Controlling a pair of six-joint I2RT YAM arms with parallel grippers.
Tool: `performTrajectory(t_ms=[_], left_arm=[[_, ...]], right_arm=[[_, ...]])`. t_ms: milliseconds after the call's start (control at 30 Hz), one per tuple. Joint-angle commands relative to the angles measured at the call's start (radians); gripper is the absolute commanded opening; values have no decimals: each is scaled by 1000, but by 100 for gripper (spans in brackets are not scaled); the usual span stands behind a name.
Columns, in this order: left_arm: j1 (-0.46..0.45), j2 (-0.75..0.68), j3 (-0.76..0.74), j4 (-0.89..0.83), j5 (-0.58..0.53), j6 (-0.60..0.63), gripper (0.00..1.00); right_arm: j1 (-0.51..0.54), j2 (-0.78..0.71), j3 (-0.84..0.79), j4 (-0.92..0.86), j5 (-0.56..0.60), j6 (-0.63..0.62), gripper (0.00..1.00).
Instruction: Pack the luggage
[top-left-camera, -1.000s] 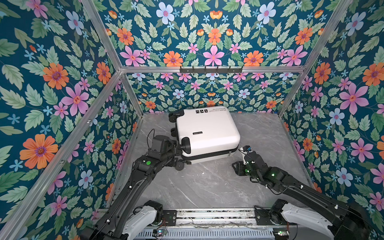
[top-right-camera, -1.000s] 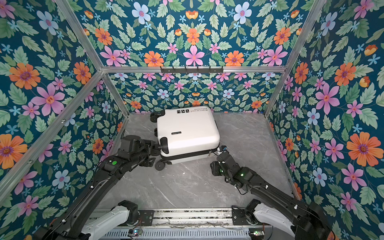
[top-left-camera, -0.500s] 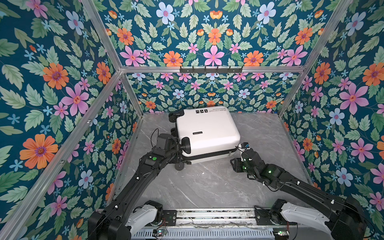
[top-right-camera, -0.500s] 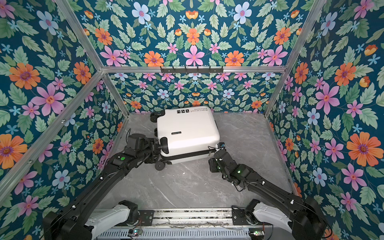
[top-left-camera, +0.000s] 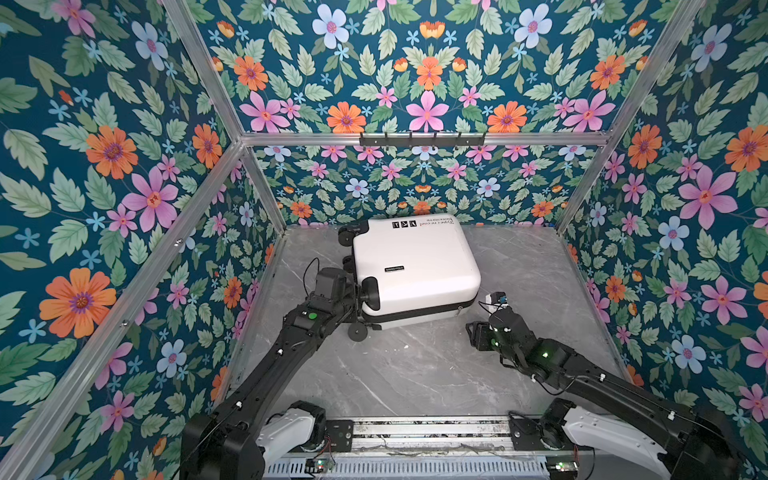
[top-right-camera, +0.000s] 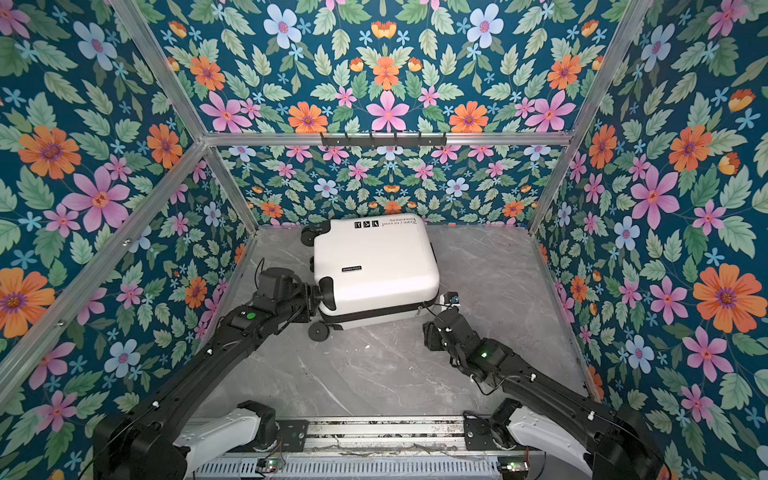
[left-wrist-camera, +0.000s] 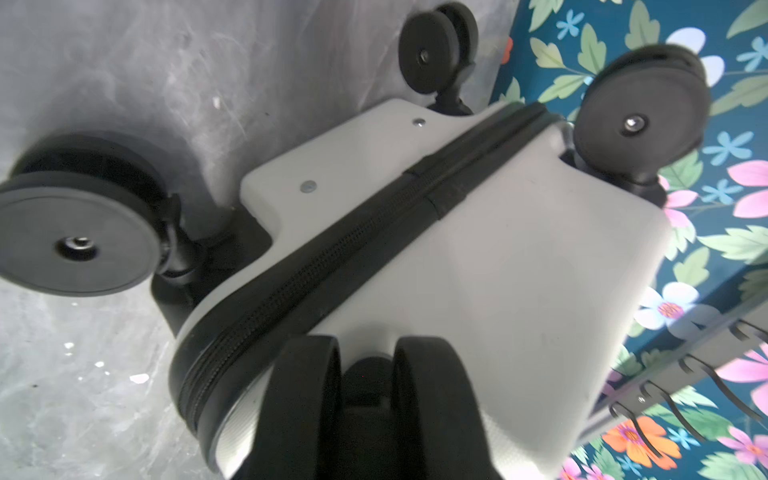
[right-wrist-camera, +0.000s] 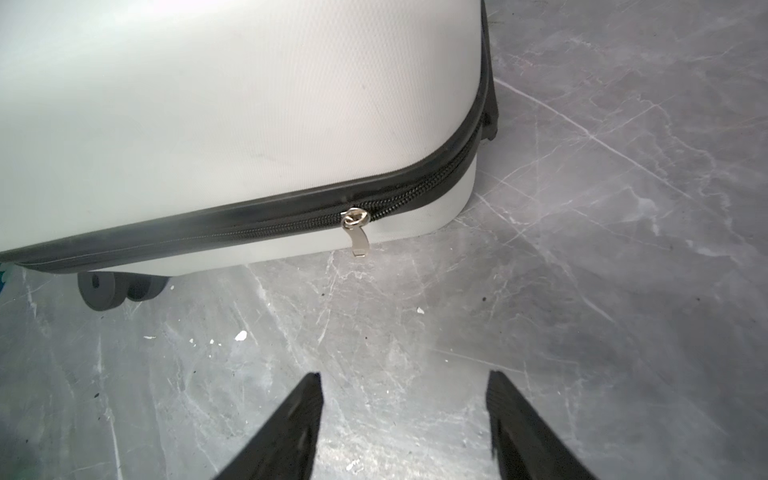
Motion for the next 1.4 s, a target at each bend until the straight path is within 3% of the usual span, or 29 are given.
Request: performTrajectory(t_ms=[0,333,533,667,867,1367], left_arm=[[3,-2,21,13,1,36,0],[3,17,72,-12,15,65,0],[2,12,66,-15,22,66,0],[3,7,63,-15,25,67,0],[3,-1,59,-19,27,67,0],[2,7,61,-13,38,66,0]], right_arm=[[-1,-17,-36,69,34,48,69],[1,-1,-182,379,4,63,70],[0,99,-151,541,-15,10,67],[-5,201,-90,574,-13,-3,66],[-88,274,-84,605,-53,113,60],[-113,366,-79,678,-161,84,44]])
